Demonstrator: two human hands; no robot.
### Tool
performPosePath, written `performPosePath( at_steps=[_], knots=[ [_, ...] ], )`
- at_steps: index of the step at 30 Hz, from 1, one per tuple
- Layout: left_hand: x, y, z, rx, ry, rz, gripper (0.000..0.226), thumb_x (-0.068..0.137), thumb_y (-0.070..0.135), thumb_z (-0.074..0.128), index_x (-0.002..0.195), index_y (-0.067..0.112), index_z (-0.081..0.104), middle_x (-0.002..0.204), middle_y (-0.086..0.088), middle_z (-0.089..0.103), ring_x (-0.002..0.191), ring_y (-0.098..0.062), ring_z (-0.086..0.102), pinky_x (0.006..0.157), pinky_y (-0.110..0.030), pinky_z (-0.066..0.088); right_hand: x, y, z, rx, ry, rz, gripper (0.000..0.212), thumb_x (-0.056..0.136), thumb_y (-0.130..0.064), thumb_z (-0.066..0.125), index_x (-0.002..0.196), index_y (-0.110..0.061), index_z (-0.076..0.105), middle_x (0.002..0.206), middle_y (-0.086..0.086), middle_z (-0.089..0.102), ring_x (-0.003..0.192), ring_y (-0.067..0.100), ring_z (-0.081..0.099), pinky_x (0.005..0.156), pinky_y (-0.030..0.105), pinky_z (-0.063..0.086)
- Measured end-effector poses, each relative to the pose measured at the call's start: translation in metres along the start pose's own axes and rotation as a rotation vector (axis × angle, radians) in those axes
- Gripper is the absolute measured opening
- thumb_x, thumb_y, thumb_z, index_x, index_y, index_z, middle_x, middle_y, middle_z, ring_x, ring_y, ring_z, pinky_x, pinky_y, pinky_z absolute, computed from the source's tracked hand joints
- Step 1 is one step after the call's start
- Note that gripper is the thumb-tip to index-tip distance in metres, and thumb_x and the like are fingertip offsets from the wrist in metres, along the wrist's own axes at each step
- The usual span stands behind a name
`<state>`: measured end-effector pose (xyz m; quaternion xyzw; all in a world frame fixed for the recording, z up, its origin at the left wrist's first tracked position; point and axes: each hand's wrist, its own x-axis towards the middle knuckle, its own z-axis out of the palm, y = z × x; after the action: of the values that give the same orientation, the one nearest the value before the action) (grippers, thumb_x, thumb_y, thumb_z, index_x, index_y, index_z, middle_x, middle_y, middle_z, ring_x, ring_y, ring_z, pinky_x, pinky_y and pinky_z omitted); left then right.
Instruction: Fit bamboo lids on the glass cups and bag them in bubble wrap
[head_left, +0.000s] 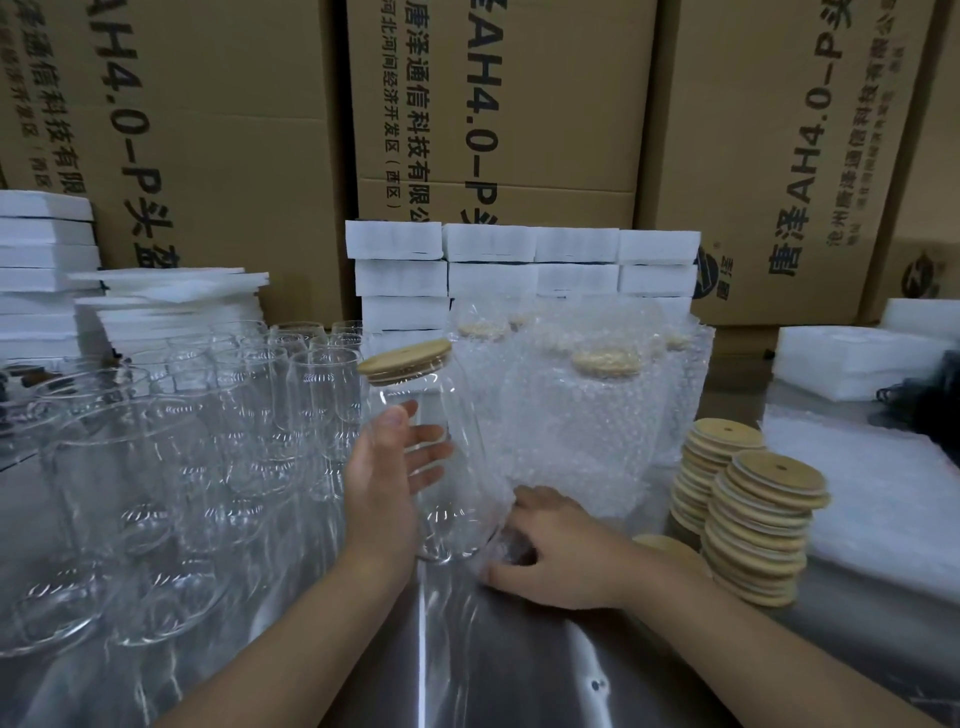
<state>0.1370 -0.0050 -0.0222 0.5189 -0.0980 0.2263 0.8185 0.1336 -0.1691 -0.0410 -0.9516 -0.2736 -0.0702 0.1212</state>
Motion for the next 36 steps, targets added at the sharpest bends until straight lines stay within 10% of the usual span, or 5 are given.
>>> performPosePath(
  at_steps=[12,20,26,29,36],
  knots=[
    [-0.005,0.007,0.004,-0.071,-0.029,-0.022,0.059,0.071,0.062,0.042,0.104,0.017,0.061,0.087,-0.008,0.068,0.068,-0.011,0.070,0.062,-0.025,0.055,0.003,-0.009,-0.010,0.682,0.598,0.385,0.033,0.092,-0.015,0.049,0.065,-0.017,0.070,0.062,-0.009,0.064,0.065,0.006,0.058,0.061,0.021,0.044],
    [-0.007,0.007,0.006,-0.058,-0.056,-0.012,0.083,0.051,0.075,0.047,0.108,0.017,0.061,0.086,-0.006,0.069,0.074,-0.017,0.071,0.064,-0.025,0.055,-0.013,-0.017,-0.036,0.459,1.256,-0.165,0.014,0.087,-0.013,0.045,0.092,-0.017,0.057,0.085,-0.009,0.052,0.076,0.003,0.049,0.071,0.014,0.041],
    [-0.007,0.007,0.006,-0.066,-0.052,-0.005,0.081,0.052,0.074,0.047,0.107,0.016,0.061,0.085,-0.006,0.070,0.072,-0.015,0.071,0.063,-0.025,0.054,-0.009,-0.014,-0.024,0.190,0.824,-0.006,0.047,0.080,0.009,0.046,0.114,-0.023,0.052,0.090,-0.012,0.054,0.070,0.001,0.047,0.065,0.018,0.040],
    [-0.007,0.006,0.005,-0.072,-0.070,0.000,0.078,0.053,0.074,0.047,0.105,0.017,0.061,0.080,-0.002,0.071,0.071,-0.014,0.070,0.062,-0.024,0.054,-0.006,-0.009,-0.017,0.315,0.656,0.109,0.037,0.087,-0.002,0.052,0.086,-0.035,0.035,0.084,-0.009,0.057,0.066,0.010,0.053,0.060,0.033,0.046],
    [-0.009,0.005,0.005,-0.184,-0.145,-0.076,0.067,0.072,0.068,0.035,0.103,0.014,0.062,0.080,-0.008,0.072,0.076,-0.023,0.070,0.066,-0.033,0.056,-0.004,-0.007,-0.009,0.152,0.471,0.047,0.038,0.084,0.010,0.048,0.108,-0.011,0.070,0.104,0.002,0.062,0.099,0.016,0.057,0.086,0.019,0.040]
  ],
)
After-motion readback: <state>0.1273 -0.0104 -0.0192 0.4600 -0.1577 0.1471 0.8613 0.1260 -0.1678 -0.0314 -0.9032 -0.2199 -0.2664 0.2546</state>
